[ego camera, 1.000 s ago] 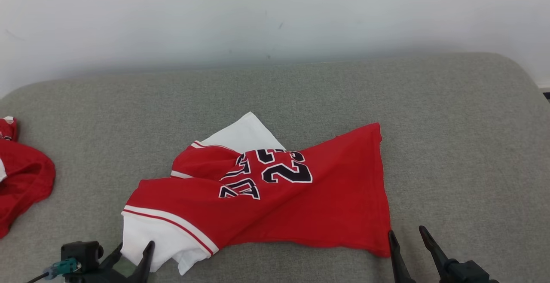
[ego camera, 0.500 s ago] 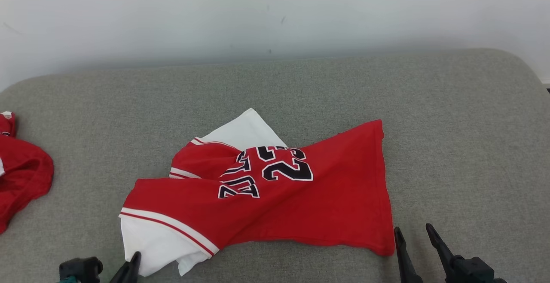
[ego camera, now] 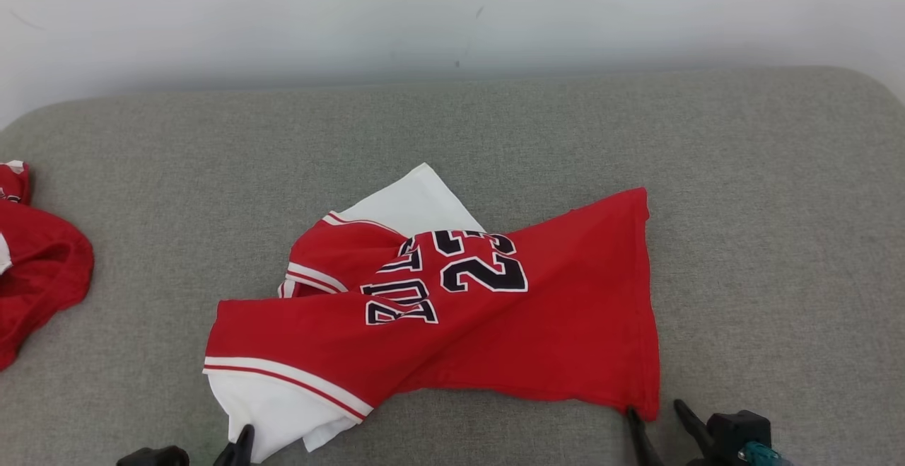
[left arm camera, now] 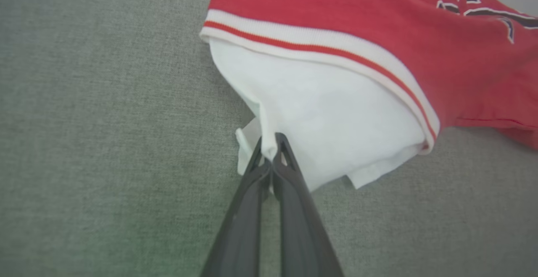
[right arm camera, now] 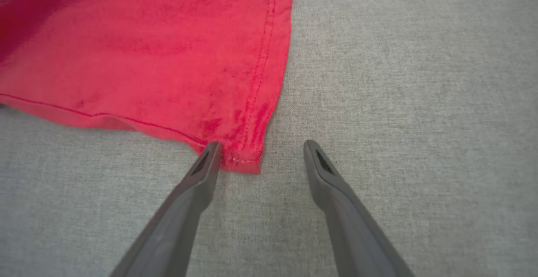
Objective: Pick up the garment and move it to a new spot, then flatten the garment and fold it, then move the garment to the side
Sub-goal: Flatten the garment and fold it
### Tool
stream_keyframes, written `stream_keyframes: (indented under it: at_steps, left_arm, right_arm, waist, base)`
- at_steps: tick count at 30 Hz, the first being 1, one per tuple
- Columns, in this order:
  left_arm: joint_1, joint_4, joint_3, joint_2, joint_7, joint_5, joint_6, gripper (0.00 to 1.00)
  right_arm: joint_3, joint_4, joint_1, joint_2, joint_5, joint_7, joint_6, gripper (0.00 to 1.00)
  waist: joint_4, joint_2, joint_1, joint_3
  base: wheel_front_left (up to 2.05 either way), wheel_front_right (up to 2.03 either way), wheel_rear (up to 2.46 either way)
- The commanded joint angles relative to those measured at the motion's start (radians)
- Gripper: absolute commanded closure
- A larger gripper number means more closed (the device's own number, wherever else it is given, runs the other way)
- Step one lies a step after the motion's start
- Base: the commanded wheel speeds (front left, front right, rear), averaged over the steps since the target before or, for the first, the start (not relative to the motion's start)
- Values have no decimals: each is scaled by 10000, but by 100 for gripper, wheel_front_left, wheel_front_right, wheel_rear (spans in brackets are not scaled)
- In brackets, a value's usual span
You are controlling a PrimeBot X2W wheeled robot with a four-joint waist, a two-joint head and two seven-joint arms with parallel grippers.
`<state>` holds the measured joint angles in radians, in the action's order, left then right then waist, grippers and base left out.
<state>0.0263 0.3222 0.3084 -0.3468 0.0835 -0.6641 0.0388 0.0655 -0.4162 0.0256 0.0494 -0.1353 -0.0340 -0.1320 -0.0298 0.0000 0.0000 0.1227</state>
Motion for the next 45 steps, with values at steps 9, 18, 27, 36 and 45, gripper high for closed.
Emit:
stream_keyframes:
  at_steps: [9, 18, 27, 36, 45]
  left_arm:
    - [400, 165, 97, 21, 166, 160, 72, 100]
    - [585, 152, 15, 83, 750, -81, 362, 100]
    - [1661, -1424, -950, 43, 1532, -701, 634, 100]
    - [5362, -1976, -999, -460, -625, -1534, 677, 100]
    - [9374, -1702, -1239, -996, -1394, -806, 88, 100]
  right_arm:
    - [498, -728, 537, 8, -161, 211, 26, 30]
    - [-21, -1007, 981, 33, 108, -595, 26, 100]
    - [306, 1547, 1823, 14, -397, -670, 26, 100]
    - [1998, 2253, 5678, 605, -2283, 1454, 26, 100]
    - [1522, 454, 9767, 214, -4393, 2008, 24, 100]
  waist:
    - [79, 0, 0, 142]
    - [-18, 0, 0, 0]
    - [-362, 0, 0, -65]
    - [-1171, 0, 0, 1347]
    - [-1953, 0, 0, 3401]
  base:
    - [0, 0, 0]
    - [0, 0, 0]
    - [0, 0, 0]
    - [0, 0, 0]
    - [0, 0, 0]
